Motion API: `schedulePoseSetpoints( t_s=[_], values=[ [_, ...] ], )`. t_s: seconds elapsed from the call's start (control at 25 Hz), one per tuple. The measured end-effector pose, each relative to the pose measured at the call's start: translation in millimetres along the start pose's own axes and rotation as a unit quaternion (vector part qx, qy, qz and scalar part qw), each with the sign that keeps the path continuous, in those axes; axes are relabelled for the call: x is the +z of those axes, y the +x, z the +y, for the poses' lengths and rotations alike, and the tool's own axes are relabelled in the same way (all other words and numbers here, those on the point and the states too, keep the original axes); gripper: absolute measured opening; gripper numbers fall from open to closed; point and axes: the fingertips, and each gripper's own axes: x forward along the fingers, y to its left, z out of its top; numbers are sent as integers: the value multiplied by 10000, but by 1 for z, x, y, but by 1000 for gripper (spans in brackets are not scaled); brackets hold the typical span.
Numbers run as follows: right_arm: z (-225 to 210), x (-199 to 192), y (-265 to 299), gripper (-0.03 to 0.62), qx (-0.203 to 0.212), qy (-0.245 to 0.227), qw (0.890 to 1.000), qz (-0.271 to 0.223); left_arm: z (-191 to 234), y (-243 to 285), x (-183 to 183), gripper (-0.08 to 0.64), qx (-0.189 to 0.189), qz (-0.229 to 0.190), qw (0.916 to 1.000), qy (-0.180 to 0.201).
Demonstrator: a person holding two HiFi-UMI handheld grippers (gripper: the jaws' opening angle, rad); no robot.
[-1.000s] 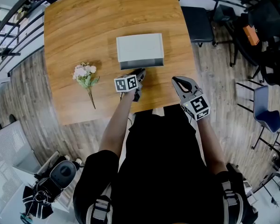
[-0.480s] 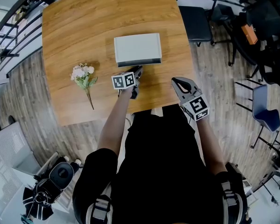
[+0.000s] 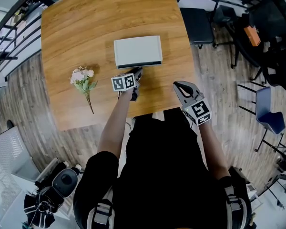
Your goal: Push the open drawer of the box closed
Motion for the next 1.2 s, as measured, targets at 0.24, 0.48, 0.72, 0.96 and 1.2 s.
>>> schedulePoseSetpoints(
  t_s=[0.24,0.48,0.72,0.96,1.2],
  values=[
    [-1,-2,-5,15,-41,-12,10000,9,3,3,2,80,12,-56,10000,-7],
    [0,-5,-7,15,-2,-12,9999,108,4,6,10,80,25,-199,9997,-110],
    [2,-6,-8,15,29,-33,9999,110,4,7,13,80,5,-219,9997,-126],
    [5,-2,-5,15,78,-62,9999,89,6,7,15,80,-35,-191,9997,-123],
    [6,1,-8,15,85,-49,9999,43,4,7,16,80,-14,-150,9998,-153]
  ],
)
